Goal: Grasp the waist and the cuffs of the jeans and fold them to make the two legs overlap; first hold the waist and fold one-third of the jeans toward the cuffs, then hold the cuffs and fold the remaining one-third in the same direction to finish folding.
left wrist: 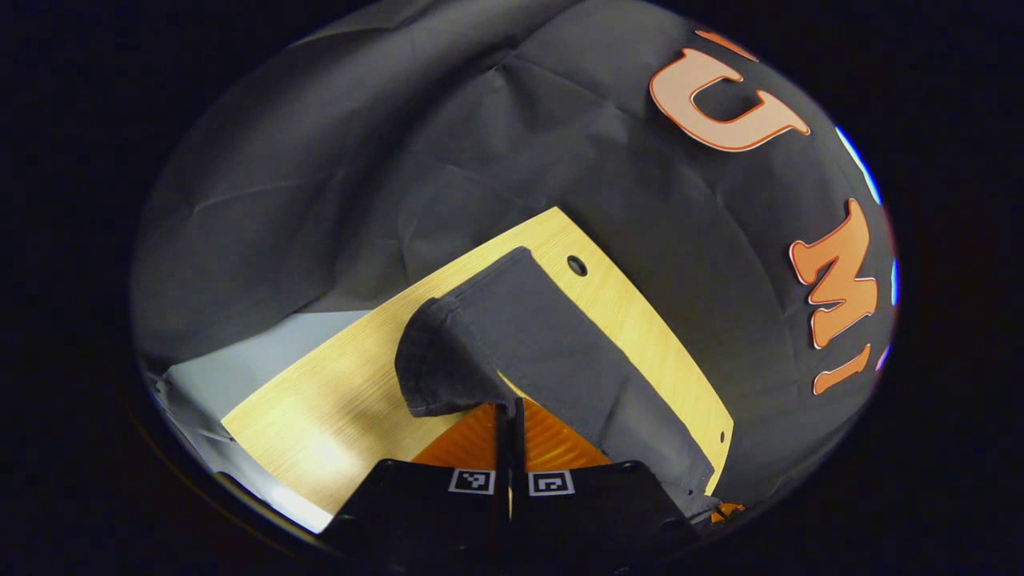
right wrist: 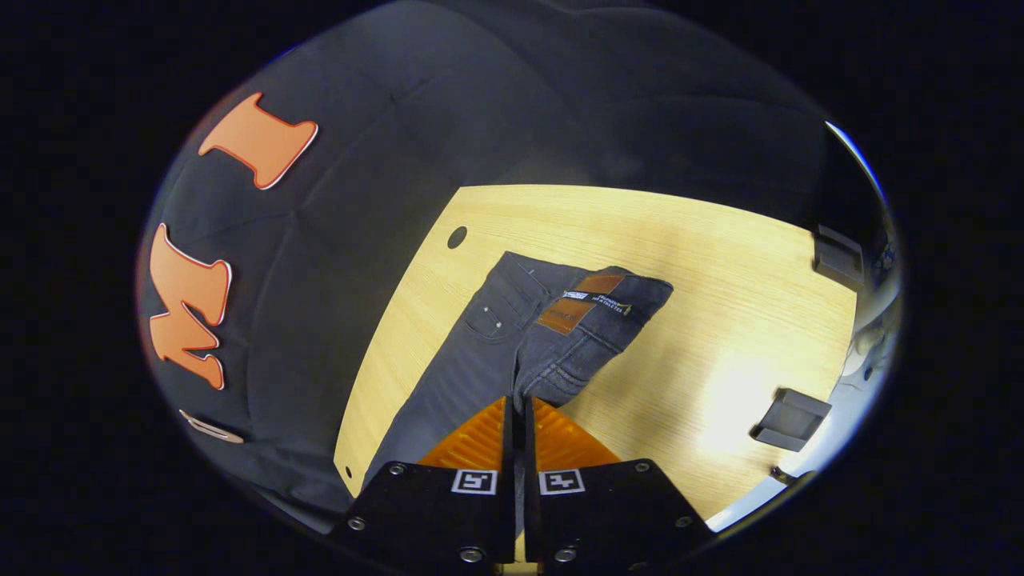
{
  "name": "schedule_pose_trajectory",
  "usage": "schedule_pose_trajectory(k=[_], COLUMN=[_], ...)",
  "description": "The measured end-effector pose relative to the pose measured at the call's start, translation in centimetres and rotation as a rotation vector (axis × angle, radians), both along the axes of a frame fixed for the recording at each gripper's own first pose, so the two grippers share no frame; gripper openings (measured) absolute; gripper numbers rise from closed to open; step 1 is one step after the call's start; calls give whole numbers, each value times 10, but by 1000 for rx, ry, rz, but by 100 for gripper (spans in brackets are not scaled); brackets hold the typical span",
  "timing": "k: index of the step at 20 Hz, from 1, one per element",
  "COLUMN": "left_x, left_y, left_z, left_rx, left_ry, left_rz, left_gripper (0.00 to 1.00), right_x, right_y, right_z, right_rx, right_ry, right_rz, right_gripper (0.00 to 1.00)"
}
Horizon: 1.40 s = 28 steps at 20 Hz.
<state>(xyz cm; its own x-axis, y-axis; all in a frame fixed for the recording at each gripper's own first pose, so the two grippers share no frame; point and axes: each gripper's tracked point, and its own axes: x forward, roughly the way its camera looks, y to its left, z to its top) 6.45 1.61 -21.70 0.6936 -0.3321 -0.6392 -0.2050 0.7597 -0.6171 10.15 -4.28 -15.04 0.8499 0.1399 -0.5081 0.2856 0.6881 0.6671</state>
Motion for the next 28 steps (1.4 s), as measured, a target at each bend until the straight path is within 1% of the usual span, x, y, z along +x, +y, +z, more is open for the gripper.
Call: schedule_pose_trajectory(k=[4, 9, 12, 15, 20, 24, 27, 28], left_x=[29, 70, 98, 123, 158, 180, 190, 190], left_y=[-6, -12, -20, -31, -40, -48, -53, -53], left_z=[13, 15, 16, 20, 12, -2, -9, -8], left_rx=[38, 83, 108, 149, 206, 244, 273, 284], left_ry=[-35, -33, -34, -39, -22, -3, -6, -7], left_rz=[-23, -38, -53, -76, -81, -78, -64, -65], left_gripper=[1, 1, 1, 1, 1, 1, 1, 3], right_x=[23, 50, 75, 94, 122, 144, 156, 160], right_y=[10, 19, 28, 33, 41, 47, 48, 47], right_z=[19, 32, 37, 37, 32, 21, 10, 8], right_rx=[-51, -48, -54, -92, -117, -115, -83, -75], right_ry=[-20, -19, -8, 7, 45, 84, 128, 140], right_rz=[23, 38, 57, 78, 102, 128, 122, 120], right_gripper=[5, 5, 5, 5, 5, 5, 5, 5])
